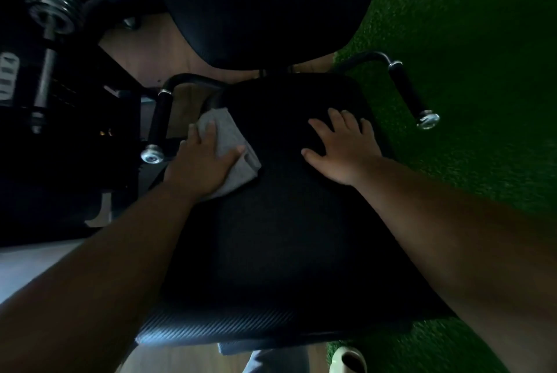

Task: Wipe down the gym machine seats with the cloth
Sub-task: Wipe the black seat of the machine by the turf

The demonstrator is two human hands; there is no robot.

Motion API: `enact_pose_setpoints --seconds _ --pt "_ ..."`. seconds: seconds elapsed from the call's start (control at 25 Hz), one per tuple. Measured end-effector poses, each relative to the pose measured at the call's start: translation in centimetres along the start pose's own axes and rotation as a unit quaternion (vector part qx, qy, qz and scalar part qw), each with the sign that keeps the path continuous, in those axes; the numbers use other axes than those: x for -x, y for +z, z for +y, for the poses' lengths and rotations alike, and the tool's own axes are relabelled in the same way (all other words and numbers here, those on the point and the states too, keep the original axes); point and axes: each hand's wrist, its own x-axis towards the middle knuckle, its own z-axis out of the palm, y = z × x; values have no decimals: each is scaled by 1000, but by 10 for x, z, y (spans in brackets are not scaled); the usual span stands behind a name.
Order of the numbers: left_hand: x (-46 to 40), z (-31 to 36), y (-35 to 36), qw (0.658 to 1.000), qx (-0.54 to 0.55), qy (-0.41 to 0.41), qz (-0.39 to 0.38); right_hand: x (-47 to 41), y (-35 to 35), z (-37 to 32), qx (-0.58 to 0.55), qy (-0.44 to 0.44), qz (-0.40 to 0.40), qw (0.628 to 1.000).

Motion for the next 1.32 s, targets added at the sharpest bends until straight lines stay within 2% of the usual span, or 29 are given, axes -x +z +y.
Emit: enact_pose_setpoints --seconds 0.08,0.2,0.24,0.32,0.4,0.48,0.52,0.6,0.72,0.88,1.0,1.08,1.12,1.2,1.32 --pt "-49 3 -2 995 81 -51 -12 -13 7 2 -3 -1 12 1000" --pt "-104 10 -14 985 159 -62 -7 -14 14 5 -1 -2 43 999" --pt "-112 18 -18 988 143 -55 4 -14 15 6 -2 -2 46 999" --pt "-108 33 -19 1000 20 -12 21 -15 14 5 -2 1 42 999" --pt "-75 29 -13 990 -102 92 29 -16 12 4 0 6 37 999" --pt "-36 13 -7 973 -137 187 6 -15 12 3 1 8 37 999" --pt "-32 4 -8 971 -130 199 -10 -15 12 3 0 7 36 999" --pt "-48 1 -14 977 -112 179 -20 -15 11 2 0 10 32 999" --pt "-109 20 -17 986 -98 135 15 -15 8 2 3 13 22 1000" --pt "-172 62 -23 994 -7 105 -18 -17 8 4 -4 6 14 1000" --pt "-124 78 -10 981 -121 150 13 -16 8 4 -10 4 14 1000" --pt "-64 61 -4 962 -150 228 -2 -16 6 3 -21 2 12 1000" --pt "-45 48 -3 958 -152 242 -18 -16 6 3 -25 0 10 1000" --pt "-45 34 -5 966 -144 213 -29 -17 6 4 -28 2 10 1000" --pt "-90 49 -5 976 -142 164 10 -16 7 3 -25 1 9 1000"
